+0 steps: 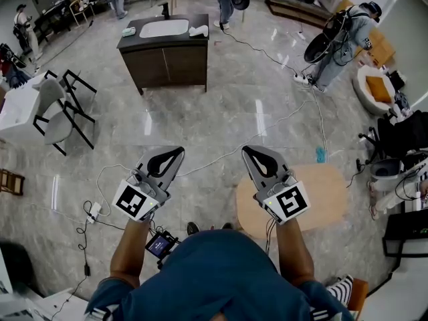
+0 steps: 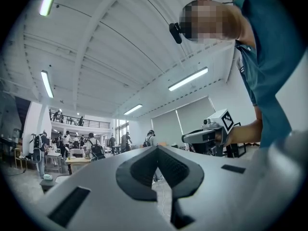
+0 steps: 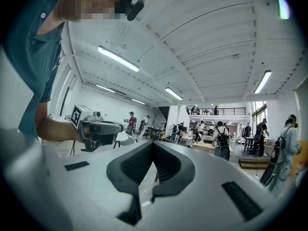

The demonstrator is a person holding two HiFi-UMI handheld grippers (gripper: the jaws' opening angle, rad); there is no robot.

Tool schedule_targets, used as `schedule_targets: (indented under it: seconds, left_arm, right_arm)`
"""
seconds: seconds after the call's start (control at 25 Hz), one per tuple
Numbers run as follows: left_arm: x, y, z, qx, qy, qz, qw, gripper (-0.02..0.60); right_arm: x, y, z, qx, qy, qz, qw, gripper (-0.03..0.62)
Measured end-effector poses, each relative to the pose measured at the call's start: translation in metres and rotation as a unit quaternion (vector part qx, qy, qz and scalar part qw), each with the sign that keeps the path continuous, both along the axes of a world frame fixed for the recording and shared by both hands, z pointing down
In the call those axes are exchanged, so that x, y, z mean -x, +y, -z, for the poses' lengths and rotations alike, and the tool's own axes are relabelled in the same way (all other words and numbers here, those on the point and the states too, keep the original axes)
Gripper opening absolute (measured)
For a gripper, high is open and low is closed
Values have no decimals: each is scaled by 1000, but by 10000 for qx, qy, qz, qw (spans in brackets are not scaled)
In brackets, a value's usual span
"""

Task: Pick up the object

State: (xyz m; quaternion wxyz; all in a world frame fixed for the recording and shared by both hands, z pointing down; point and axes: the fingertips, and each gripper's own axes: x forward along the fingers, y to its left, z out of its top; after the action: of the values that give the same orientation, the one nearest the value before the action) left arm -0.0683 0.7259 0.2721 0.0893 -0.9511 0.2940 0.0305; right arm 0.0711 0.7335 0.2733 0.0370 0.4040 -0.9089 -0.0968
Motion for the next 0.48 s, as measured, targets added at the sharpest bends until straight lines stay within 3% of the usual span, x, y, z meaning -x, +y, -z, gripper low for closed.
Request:
schedule_targets:
  seconds: [0.48]
  left_arm:
    - [48,4,-3,-46,115,-139,9998,3]
  right_arm:
    - [42,2,5,-62,-186,-199,9996,14]
